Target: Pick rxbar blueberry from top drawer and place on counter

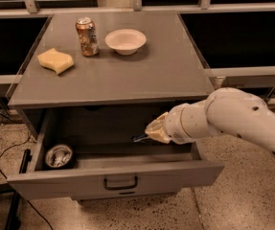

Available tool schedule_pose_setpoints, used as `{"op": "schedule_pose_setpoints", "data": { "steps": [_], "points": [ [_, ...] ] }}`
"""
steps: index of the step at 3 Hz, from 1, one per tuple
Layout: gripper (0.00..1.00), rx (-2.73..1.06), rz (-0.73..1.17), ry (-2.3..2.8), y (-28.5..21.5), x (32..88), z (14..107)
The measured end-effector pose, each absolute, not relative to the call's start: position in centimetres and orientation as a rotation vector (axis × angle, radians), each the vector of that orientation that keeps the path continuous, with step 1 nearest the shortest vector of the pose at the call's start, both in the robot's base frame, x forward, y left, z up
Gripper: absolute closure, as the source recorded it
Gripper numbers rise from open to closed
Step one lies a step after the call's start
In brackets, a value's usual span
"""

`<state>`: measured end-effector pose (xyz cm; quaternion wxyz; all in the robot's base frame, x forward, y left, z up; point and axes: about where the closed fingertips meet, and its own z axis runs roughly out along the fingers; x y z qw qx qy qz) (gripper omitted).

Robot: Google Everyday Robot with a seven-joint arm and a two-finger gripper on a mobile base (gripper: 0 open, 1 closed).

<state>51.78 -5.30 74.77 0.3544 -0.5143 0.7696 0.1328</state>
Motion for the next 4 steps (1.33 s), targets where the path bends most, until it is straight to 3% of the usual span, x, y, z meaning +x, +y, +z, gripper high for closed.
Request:
{"op": "schedule_pose_setpoints", "data": {
  "steps": [4],
  "points": [
    [1.0, -1.364, 0.159, 1.877, -7.0, 51.7, 89.2]
  ]
}}
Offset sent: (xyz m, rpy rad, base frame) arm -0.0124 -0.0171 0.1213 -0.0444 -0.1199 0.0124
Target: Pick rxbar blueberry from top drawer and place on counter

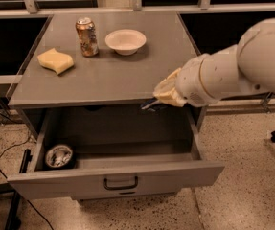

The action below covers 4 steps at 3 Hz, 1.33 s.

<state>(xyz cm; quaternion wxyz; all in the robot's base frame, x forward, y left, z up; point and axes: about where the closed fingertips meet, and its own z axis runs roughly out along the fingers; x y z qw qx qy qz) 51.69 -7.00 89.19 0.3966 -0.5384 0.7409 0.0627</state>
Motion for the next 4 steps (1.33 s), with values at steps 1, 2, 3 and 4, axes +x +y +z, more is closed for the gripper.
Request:
{"op": "schedule_pose_setpoints", "data": {
  "steps": [1, 2, 3, 4],
  "points": [
    [1.0, -1.349, 0.099, 1.869, -7.8, 55.2, 92.4],
    [1.0, -1.337, 0.089, 1.863, -7.7, 58.5, 93.6],
    [1.0, -1.329, 0.168, 1.818, -5.6, 62.6, 91.7],
    [1.0, -1.338, 0.265, 1.753, -3.2, 63.9, 88.8]
  ]
}}
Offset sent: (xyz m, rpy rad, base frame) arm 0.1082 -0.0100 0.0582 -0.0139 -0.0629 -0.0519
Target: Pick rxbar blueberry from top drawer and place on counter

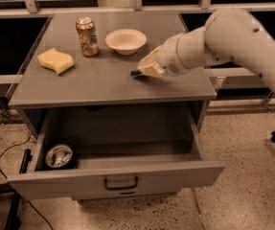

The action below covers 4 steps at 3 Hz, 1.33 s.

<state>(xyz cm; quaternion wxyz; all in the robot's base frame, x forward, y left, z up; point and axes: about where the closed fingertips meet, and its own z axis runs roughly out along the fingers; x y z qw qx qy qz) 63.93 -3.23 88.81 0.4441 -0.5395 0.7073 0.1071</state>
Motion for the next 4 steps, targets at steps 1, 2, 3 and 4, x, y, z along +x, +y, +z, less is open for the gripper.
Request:
{"op": "schedule_pose_setpoints", "data": {
  "steps": [1, 2, 3, 4],
  "points": [
    [1.0, -1.357, 0.308, 1.713, -2.3, 63.0, 86.1],
    [1.0, -1.382, 0.316, 1.698, -2.2, 61.3, 84.2],
    [1.0, -1.394, 0.31, 1.7, -2.2, 60.8, 83.8],
    [0.73, -1.394, 0.31, 1.7, -2.2, 60.8, 83.8]
  ]
}}
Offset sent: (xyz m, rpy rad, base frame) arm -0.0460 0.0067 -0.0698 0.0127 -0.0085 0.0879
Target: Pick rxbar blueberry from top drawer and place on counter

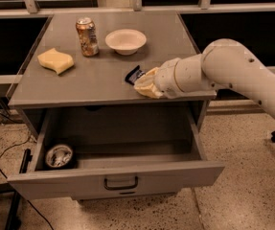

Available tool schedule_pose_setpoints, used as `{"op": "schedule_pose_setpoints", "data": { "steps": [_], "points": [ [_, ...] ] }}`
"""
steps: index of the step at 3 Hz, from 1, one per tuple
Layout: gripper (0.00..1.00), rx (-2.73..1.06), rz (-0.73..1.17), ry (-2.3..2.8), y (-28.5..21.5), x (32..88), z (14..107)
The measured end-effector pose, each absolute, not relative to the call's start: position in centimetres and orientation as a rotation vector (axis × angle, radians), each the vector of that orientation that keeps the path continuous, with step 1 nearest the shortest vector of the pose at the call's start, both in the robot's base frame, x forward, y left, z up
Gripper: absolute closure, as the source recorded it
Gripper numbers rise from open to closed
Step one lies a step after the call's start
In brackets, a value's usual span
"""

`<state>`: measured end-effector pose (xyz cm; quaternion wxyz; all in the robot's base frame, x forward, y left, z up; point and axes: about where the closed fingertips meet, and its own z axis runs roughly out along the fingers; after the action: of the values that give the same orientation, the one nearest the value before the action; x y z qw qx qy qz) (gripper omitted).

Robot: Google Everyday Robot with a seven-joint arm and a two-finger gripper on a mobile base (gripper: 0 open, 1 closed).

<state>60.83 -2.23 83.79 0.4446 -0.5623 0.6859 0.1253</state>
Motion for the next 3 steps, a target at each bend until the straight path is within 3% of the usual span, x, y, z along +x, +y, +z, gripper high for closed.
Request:
{"op": "schedule_pose_setpoints", "data": {
  "steps": [3],
  "points": [
    [0.04, -1.367, 0.226, 1.699, -1.6, 61.6, 85.8]
  ]
}}
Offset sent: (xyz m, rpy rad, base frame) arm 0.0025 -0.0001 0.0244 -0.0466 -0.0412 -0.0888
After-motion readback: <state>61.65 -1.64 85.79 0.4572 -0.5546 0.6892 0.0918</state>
